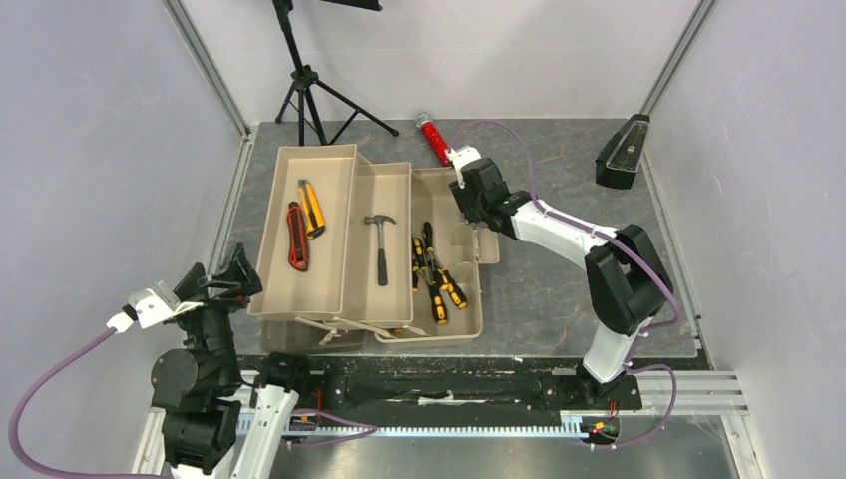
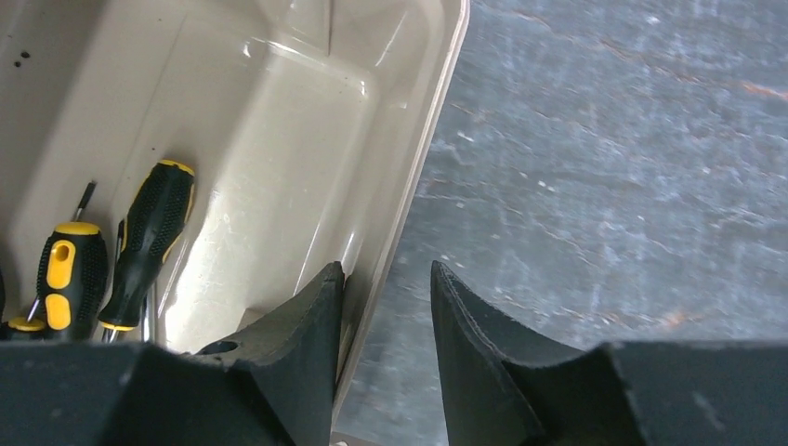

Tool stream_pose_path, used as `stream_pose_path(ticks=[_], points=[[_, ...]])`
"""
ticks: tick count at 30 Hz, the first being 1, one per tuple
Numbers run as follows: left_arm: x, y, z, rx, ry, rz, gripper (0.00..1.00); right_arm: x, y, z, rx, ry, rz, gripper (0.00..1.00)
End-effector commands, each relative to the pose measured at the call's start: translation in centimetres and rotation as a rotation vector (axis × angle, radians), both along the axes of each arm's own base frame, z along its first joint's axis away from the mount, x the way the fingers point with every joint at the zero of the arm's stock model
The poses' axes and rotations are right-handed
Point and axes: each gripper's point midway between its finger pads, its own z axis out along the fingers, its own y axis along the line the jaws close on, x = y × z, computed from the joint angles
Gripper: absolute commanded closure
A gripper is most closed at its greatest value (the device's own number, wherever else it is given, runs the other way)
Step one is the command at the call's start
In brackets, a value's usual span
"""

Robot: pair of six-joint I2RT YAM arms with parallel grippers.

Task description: Pack the tool kit

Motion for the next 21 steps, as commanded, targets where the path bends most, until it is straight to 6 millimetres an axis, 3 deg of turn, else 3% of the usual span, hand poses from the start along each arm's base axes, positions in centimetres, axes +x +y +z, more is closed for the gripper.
stream_pose_path(ticks=[1,7,15,17,21], points=[[0.3,-0.5,0.7,0.009,0.019,-0.024,0.11,1.5,-8.5,1.9,-0.16,-0.045,-0.134,0.6],[1.8,-2.1,0.0,0.019,0.095,-0.101,0.11,2.8,-14.0,2.4,-0.174,-0.048,-0.256,0.6],[5.3,-5.0,-3.4,-0.037,0.24,-0.228,0.11,2.7,-18.4,1.6,-0.172,-0.023,-0.35,0.6],[6.3,-5.9,-4.8,-0.064,0.295,-0.26,0.11,2.9,-19.1,1.7,-0.165,-0.021,-0.362,0.6],[8.9,-7.9,-8.4,-0.135,0.408,-0.333,0.12,3.5,-18.1,2.8,-0.102,-0.049,-0.315,0.58]])
